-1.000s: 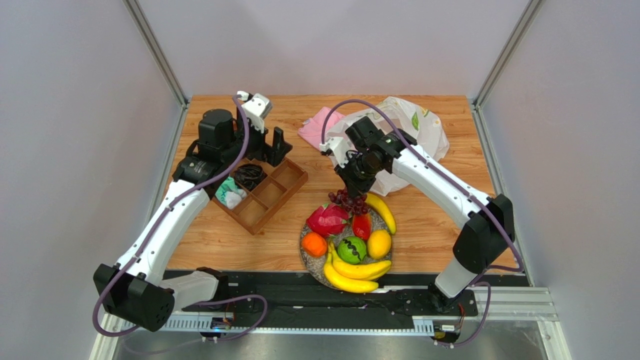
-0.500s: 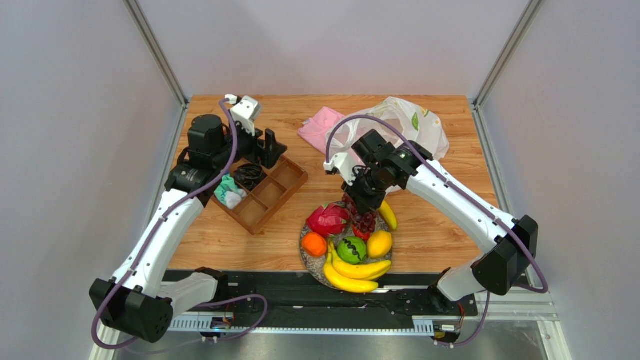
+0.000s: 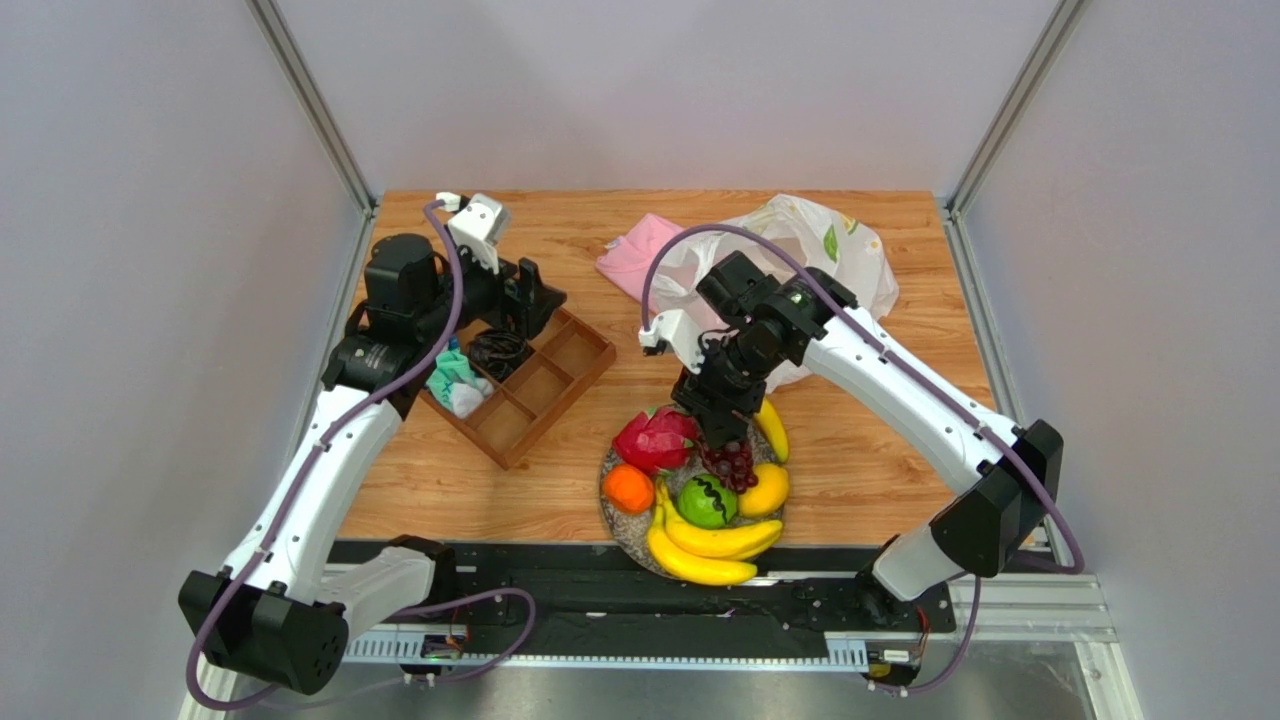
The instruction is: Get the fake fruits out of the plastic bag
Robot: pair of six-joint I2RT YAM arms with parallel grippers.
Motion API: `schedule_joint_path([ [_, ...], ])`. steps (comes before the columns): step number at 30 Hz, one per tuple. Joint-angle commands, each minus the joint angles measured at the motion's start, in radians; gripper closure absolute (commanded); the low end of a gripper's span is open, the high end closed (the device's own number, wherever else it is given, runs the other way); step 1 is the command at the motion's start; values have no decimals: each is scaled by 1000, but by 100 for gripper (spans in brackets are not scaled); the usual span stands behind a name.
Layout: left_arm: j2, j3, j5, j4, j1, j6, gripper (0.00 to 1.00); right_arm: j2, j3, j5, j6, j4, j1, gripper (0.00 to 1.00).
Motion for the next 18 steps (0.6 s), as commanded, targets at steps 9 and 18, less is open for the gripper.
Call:
schedule_joint_path([
  [9,37,35,17,14,9,13,6,100,-82,79,20,63,-340,55],
  [18,103,67,8,-14,11,33,7,187,-127,67,-23,138,-399,59],
])
